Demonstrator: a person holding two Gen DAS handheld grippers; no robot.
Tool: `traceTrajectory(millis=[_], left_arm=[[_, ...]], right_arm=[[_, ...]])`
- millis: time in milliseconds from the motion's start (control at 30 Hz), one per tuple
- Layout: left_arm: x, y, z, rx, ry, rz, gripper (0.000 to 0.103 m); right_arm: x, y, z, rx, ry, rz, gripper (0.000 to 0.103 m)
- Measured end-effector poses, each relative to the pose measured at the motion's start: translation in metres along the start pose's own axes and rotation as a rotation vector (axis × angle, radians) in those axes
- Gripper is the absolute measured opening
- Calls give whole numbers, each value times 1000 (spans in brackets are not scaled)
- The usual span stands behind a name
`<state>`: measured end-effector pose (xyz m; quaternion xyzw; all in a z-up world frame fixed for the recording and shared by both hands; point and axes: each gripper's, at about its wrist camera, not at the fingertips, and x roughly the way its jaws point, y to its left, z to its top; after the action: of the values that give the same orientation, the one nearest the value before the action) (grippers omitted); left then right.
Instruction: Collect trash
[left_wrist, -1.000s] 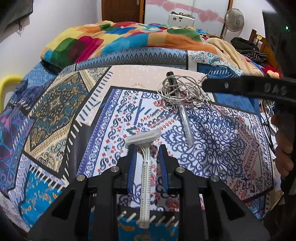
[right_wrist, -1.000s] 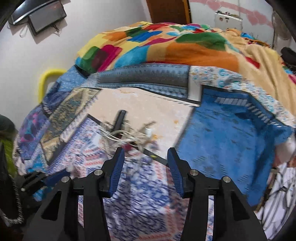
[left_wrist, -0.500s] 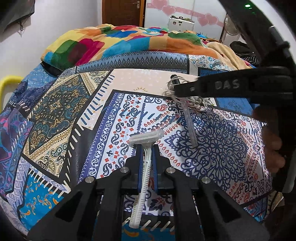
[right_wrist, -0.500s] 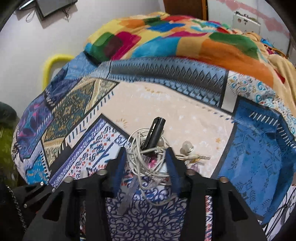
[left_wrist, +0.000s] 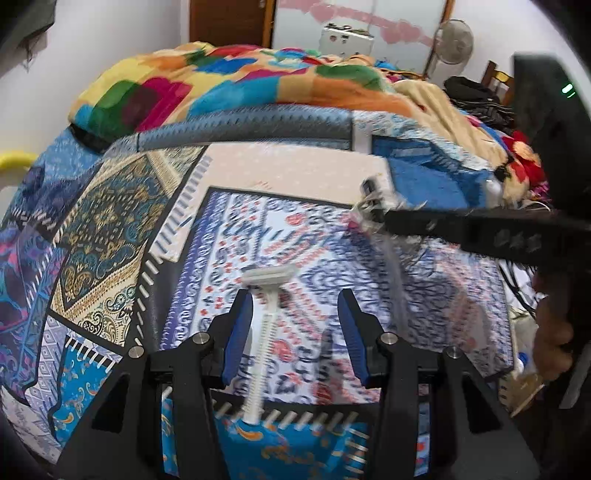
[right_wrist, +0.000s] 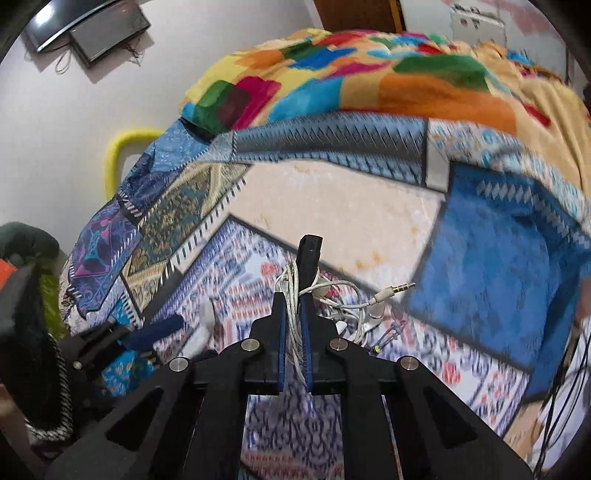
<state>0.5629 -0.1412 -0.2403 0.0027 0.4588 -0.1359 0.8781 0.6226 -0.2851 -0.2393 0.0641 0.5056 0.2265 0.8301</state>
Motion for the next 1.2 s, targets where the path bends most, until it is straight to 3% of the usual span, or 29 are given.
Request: traceTrajectory(millis=[200,267,433,533,667,933,1200], left_arm=[[-4,-34,-3,25,28,-100,47],[5,-47,-3,25,38,-99,47],[28,-65,-5,10,48,-92,23],[39,-71,-6,27,32,-47,8],[38,-75,-11,39,4,-32,7],[3,-55,-38,88,45,-53,7],[-12,-23,-60,17,83,-11,7]], right_arm=[[0,-18,-14,56,29,-30,7],[5,-22,-14,71,51,-13,7],[3,-26,-10,75,55,5,6],[-3,-28,-8,71,45,21,6],[-8,-31,-6,69,29,27,5],[-25,-44,6,73,-69,-46,4],[-29,-64,6,141,-76,-56,4]])
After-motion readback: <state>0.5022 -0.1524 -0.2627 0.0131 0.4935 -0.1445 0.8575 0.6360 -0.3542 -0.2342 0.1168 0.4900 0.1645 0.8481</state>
